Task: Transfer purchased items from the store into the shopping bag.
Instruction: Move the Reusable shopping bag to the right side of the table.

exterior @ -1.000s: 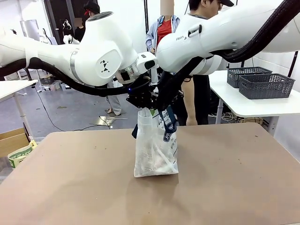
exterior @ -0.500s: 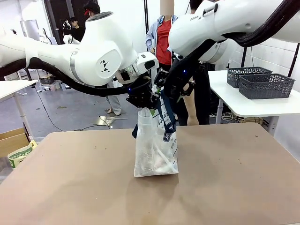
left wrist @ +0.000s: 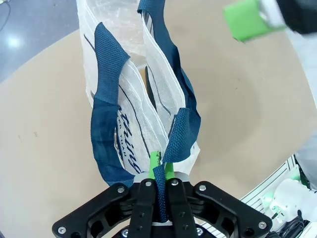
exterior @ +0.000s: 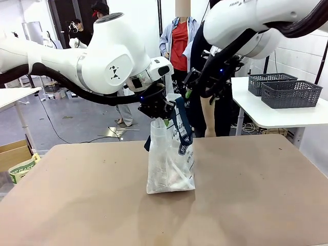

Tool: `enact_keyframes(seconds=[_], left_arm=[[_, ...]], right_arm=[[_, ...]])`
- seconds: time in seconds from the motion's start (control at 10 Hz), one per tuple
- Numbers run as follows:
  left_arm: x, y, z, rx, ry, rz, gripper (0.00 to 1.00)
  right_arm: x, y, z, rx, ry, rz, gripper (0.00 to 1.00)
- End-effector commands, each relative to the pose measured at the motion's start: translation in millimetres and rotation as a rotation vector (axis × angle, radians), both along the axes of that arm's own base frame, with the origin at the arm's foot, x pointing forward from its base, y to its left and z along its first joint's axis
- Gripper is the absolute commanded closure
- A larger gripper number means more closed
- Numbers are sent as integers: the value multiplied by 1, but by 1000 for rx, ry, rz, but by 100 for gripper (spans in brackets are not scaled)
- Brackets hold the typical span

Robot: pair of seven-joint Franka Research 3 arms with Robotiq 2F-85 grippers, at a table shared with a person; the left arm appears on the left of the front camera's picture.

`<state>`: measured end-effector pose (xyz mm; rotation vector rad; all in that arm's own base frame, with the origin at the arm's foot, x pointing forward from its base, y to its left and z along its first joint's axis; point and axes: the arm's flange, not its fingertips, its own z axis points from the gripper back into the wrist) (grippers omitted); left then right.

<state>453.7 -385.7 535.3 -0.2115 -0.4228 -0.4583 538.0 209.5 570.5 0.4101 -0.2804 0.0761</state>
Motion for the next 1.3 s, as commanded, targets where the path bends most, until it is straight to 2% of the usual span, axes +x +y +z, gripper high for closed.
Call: enact_keyframes(seconds=[0.0, 0.1, 0.2, 0.4, 0.6, 0.9, 1.0, 1.1, 1.2], left_arm=[[0, 1, 1, -4, 1, 2, 100], [0, 1, 1, -4, 1, 2, 100], [0, 1, 1, -4, 1, 2, 100], [0, 1, 1, -4, 1, 2, 100], [0, 1, 1, -4, 1, 2, 100], [0, 1, 1, -4, 1, 2, 100], [0, 1, 1, -4, 1, 2, 100], [0, 1, 1, -4, 1, 2, 100], [0, 1, 1, -4, 1, 2, 100]], right_arm=[[-21, -20, 5, -5, 34, 253, 0], [-28, -23, 8, -45, 42, 337, 0], [-34, -29, 9, -85, -26, 435, 0], [-40, -34, 0, -172, -183, 532, 0], [-39, -37, 3, -122, -346, 562, 0], [-20, -44, 4, -10, -386, 504, 0], [-16, -47, -1, 12, -376, 486, 0], [-16, -47, -4, 2, -371, 477, 0], [-18, -43, 12, -39, -362, 478, 0]])
